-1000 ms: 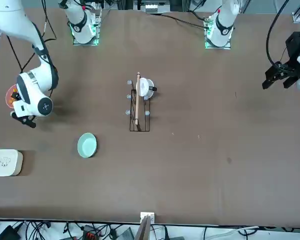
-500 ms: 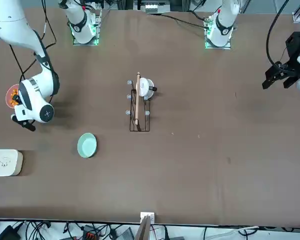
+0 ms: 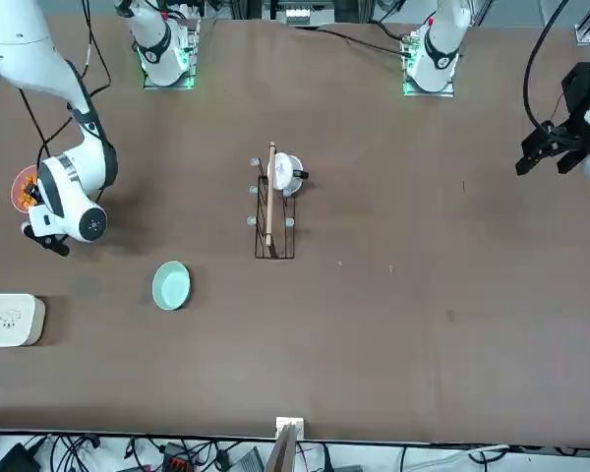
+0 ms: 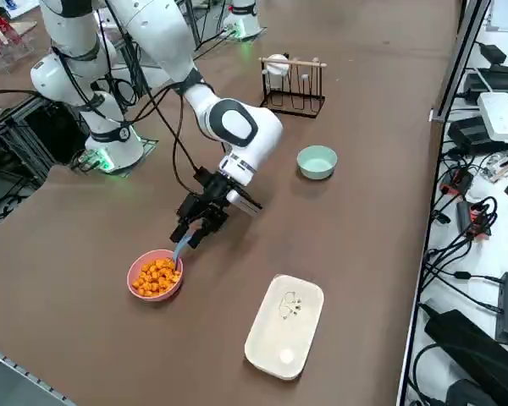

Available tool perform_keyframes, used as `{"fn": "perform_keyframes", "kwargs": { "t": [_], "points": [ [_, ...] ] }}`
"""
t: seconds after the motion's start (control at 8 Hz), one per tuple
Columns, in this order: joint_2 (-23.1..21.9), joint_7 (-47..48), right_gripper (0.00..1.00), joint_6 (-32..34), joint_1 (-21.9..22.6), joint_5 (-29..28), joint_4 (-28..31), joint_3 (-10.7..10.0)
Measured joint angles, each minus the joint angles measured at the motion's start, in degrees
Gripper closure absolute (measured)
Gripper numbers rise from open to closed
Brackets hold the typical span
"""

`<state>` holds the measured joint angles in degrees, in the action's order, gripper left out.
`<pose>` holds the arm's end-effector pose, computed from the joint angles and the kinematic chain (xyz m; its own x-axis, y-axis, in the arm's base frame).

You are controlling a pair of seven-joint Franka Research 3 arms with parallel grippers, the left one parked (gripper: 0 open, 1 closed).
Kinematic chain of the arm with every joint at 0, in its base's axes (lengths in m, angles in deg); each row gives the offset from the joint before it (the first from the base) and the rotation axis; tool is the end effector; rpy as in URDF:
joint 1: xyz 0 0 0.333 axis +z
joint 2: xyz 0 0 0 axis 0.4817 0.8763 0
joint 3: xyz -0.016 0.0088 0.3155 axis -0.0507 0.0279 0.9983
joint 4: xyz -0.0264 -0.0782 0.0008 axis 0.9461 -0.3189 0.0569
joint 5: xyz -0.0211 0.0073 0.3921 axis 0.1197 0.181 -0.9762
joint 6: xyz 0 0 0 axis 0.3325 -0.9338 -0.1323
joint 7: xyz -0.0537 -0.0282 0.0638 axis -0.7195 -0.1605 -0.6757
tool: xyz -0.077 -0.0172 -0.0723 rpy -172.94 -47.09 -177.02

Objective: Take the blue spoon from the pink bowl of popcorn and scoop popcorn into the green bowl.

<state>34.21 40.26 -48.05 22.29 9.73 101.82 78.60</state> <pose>0.5381 -0.1453 0.1794 0.9216 -0.3869 0.0314 -0.2029 -0.4111 0.8887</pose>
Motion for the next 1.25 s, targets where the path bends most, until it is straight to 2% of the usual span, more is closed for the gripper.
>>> {"fn": "perform_keyframes", "kwargs": {
  "t": [0.25,0.5,1.25],
  "points": [
    [0.0,0.47,0.47,0.0,0.04,0.0,0.0,0.06],
    [0.01,1.07,0.56,0.0,0.09,0.0,0.0,0.18],
    [0.89,1.36,0.68,0.01,0.13,0.0,0.01,0.24]
  ]
}}
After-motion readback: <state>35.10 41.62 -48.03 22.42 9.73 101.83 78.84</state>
